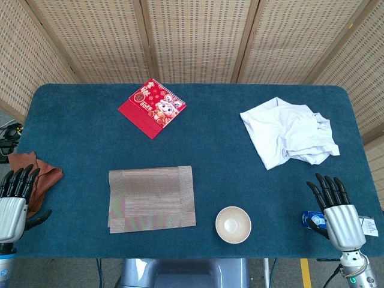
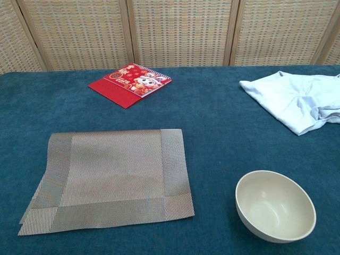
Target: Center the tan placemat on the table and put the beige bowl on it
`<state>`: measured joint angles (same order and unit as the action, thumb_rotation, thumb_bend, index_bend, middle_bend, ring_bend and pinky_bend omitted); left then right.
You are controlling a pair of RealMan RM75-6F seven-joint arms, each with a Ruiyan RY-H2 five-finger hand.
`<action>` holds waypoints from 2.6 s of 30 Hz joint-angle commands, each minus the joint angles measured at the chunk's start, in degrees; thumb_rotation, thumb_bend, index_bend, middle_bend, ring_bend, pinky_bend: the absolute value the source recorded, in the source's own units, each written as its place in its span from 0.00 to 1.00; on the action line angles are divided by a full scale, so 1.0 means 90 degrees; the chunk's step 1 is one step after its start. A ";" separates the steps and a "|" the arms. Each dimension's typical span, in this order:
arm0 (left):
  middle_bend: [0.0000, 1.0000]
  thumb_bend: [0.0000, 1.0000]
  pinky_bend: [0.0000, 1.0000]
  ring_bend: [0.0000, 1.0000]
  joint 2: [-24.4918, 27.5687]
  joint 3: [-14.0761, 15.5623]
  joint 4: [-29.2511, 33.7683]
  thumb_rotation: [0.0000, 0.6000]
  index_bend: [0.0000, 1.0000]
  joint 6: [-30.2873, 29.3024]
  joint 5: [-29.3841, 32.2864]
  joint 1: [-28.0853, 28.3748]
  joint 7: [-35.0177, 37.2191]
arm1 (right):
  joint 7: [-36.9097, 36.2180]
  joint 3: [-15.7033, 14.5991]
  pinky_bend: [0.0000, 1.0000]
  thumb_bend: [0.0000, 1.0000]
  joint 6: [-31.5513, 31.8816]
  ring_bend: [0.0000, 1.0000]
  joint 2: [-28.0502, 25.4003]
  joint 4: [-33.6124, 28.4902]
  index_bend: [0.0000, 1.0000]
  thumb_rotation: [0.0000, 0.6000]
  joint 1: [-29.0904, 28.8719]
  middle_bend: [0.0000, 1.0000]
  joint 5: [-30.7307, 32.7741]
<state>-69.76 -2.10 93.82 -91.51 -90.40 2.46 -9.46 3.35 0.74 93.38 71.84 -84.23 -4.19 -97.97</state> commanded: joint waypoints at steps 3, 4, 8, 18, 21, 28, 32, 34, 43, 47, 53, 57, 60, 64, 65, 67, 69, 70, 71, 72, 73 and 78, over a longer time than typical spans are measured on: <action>0.00 0.09 0.00 0.00 -0.0007 -0.0007 0.0007 1.00 0.00 -0.0017 -0.0007 -0.0002 0.0027 | 0.0002 0.0003 0.00 0.12 0.0016 0.00 -0.0014 -0.0024 0.14 1.00 0.0007 0.00 -0.0008; 0.00 0.09 0.00 0.00 -0.0010 -0.0008 0.0001 1.00 0.00 -0.0021 -0.0016 -0.0001 0.0038 | -0.0011 0.0003 0.00 0.12 0.0017 0.00 -0.0020 -0.0040 0.14 1.00 0.0009 0.00 -0.0005; 0.00 0.09 0.00 0.00 -0.0018 -0.0008 -0.0015 1.00 0.00 -0.0010 -0.0027 0.0010 0.0048 | -0.0025 0.0010 0.00 0.12 0.0012 0.00 -0.0029 -0.0051 0.14 1.00 0.0008 0.00 0.0005; 0.00 0.09 0.00 0.00 -0.0052 0.0010 -0.0033 1.00 0.00 0.0039 -0.0068 0.0046 -0.0008 | -0.0021 -0.0002 0.00 0.12 0.0023 0.00 -0.0065 -0.0082 0.14 1.00 0.0040 0.00 0.0013; 0.00 0.09 0.00 0.00 -0.0049 0.0015 -0.0034 1.00 0.00 0.0045 -0.0070 0.0047 -0.0008 | -0.0001 -0.0005 0.00 0.12 -0.0004 0.00 -0.0062 -0.0080 0.14 1.00 0.0041 0.00 0.0029; 0.00 0.09 0.00 0.00 -0.0042 0.0013 -0.0028 1.00 0.00 0.0028 -0.0080 0.0045 0.0014 | 0.0023 -0.0005 0.00 0.12 0.0009 0.00 -0.0066 -0.0112 0.14 1.00 0.0059 0.00 0.0031; 0.00 0.09 0.00 0.00 -0.0056 0.0032 -0.0042 1.00 0.00 0.0040 -0.0109 0.0052 -0.0003 | 0.0024 -0.0003 0.00 0.12 -0.0003 0.00 -0.0070 -0.0123 0.14 1.00 0.0060 0.00 0.0038; 0.00 0.09 0.00 0.00 -0.0068 0.0039 -0.0052 1.00 0.00 0.0047 -0.0123 0.0057 -0.0011 | 0.0029 -0.0003 0.00 0.12 -0.0009 0.00 -0.0068 -0.0126 0.14 1.00 0.0059 0.00 0.0039; 0.00 0.11 0.00 0.00 -0.0211 0.0108 -0.0207 1.00 0.01 0.0172 -0.0219 0.0130 0.0016 | 0.0036 0.0007 0.00 0.12 -0.0054 0.00 -0.0059 -0.0124 0.14 1.00 0.0055 0.00 0.0079; 0.00 0.12 0.00 0.00 -0.0423 0.0212 -0.0494 1.00 0.14 0.0276 -0.0375 0.0196 0.0106 | 0.0021 0.0010 0.00 0.12 -0.0066 0.00 -0.0057 -0.0122 0.14 1.00 0.0053 0.00 0.0088; 0.00 0.20 0.00 0.00 -0.1021 0.0417 -0.1303 1.00 0.36 0.0230 -0.0795 0.0247 0.0186 | 0.0028 0.0008 0.00 0.12 -0.0086 0.00 -0.0043 -0.0110 0.14 1.00 0.0047 0.00 0.0087; 0.00 0.24 0.00 0.00 -0.1500 0.0573 -0.1978 1.00 0.39 0.0200 -0.1056 0.0263 0.0186 | 0.0036 0.0003 0.00 0.12 -0.0109 0.00 -0.0030 -0.0100 0.14 1.00 0.0042 0.00 0.0093; 0.00 0.26 0.00 0.00 -0.1797 0.0682 -0.2413 1.00 0.38 0.0282 -0.1142 0.0278 0.0155 | 0.0038 0.0002 0.00 0.12 -0.0110 0.00 -0.0027 -0.0096 0.14 1.00 0.0043 0.00 0.0092; 0.00 0.26 0.00 0.00 -0.2128 0.0864 -0.2889 1.00 0.31 0.0471 -0.1233 0.0307 0.0156 | 0.0033 0.0007 0.00 0.12 -0.0096 0.00 -0.0031 -0.0105 0.14 1.00 0.0047 0.00 0.0090; 0.00 0.26 0.00 0.00 -0.2196 0.0887 -0.2984 1.00 0.31 0.0486 -0.1250 0.0314 0.0183 | 0.0033 0.0008 0.00 0.12 -0.0096 0.00 -0.0031 -0.0105 0.14 1.00 0.0046 0.00 0.0089; 0.00 0.26 0.00 0.00 -0.2303 0.0929 -0.3123 1.00 0.30 0.0505 -0.1273 0.0326 0.0262 | 0.0032 0.0006 0.00 0.12 -0.0094 0.00 -0.0032 -0.0108 0.14 1.00 0.0048 0.00 0.0087; 0.00 0.27 0.00 0.00 -0.2367 0.0963 -0.3198 1.00 0.28 0.0515 -0.1300 0.0340 0.0304 | 0.0034 0.0006 0.00 0.12 -0.0090 0.00 -0.0030 -0.0110 0.14 1.00 0.0048 0.00 0.0081; 0.00 0.27 0.00 0.00 -0.2404 0.0984 -0.3244 1.00 0.28 0.0510 -0.1329 0.0350 0.0304 | 0.0034 0.0005 0.00 0.12 -0.0087 0.00 -0.0030 -0.0111 0.14 1.00 0.0049 0.00 0.0076; 0.00 0.27 0.00 0.00 -0.2438 0.0997 -0.3282 1.00 0.28 0.0500 -0.1355 0.0358 0.0293 | 0.0032 0.0005 0.00 0.12 -0.0087 0.00 -0.0030 -0.0113 0.14 1.00 0.0049 0.00 0.0076; 0.00 0.27 0.00 0.00 -0.2473 0.1013 -0.3317 1.00 0.28 0.0495 -0.1381 0.0366 0.0277 | 0.0029 0.0003 0.00 0.12 -0.0089 0.00 -0.0031 -0.0114 0.14 1.00 0.0049 0.00 0.0076; 0.00 0.27 0.00 0.00 -0.2500 0.1026 -0.3344 1.00 0.27 0.0495 -0.1394 0.0370 0.0264 | 0.0028 0.0003 0.00 0.12 -0.0090 0.00 -0.0033 -0.0117 0.14 1.00 0.0050 0.00 0.0077; 0.00 0.27 0.00 0.00 -0.2637 0.1146 -0.3437 1.00 0.25 0.0531 -0.1517 0.0401 0.0127 | 0.0009 0.0008 0.00 0.12 -0.0072 0.00 -0.0046 -0.0129 0.14 1.00 0.0055 0.00 0.0073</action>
<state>-93.34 8.07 63.03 -86.77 -103.91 6.03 -8.15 3.45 0.80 92.72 71.44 -85.39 -3.70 -97.31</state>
